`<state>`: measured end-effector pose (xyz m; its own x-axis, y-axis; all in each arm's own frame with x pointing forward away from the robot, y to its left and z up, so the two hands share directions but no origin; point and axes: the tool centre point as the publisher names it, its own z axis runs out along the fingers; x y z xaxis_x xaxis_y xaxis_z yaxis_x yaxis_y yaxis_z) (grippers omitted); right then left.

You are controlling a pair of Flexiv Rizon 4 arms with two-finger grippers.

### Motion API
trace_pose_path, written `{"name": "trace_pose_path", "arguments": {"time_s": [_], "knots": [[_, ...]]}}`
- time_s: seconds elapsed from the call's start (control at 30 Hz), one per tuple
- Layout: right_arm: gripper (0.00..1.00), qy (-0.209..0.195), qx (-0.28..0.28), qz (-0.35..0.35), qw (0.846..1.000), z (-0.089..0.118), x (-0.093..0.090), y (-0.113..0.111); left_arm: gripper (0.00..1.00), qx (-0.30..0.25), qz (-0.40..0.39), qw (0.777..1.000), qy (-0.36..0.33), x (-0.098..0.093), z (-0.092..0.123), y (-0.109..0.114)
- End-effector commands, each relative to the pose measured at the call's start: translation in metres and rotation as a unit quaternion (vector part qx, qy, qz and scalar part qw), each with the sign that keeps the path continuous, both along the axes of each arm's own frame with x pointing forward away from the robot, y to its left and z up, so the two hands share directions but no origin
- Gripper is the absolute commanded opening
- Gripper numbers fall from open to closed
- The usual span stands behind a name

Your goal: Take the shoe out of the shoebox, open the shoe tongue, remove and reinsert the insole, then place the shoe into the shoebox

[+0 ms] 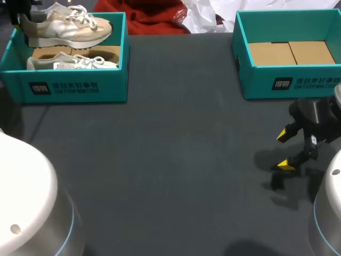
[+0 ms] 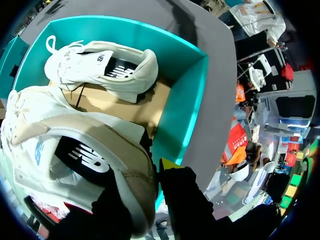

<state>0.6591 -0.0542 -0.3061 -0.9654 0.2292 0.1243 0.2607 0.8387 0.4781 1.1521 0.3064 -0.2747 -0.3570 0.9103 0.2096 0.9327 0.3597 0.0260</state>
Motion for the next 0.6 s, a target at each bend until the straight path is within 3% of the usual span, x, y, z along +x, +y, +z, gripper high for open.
{"name": "trace_pose_path", "arguments": {"time_s": [0.03, 0.6], "knots": [[1.0, -0.001, -0.001, -0.001, 1.0, 0.0, -0.002, 0.0, 0.0, 0.006, 0.003, 1.0, -0.007, 0.002, -0.007, -0.002], [1.0, -0.001, -0.001, -0.001, 1.0, 0.0, -0.002, 0.0, 0.0, 0.009, 0.018, 1.0, -0.009, 0.006, -0.024, -0.001]]}}
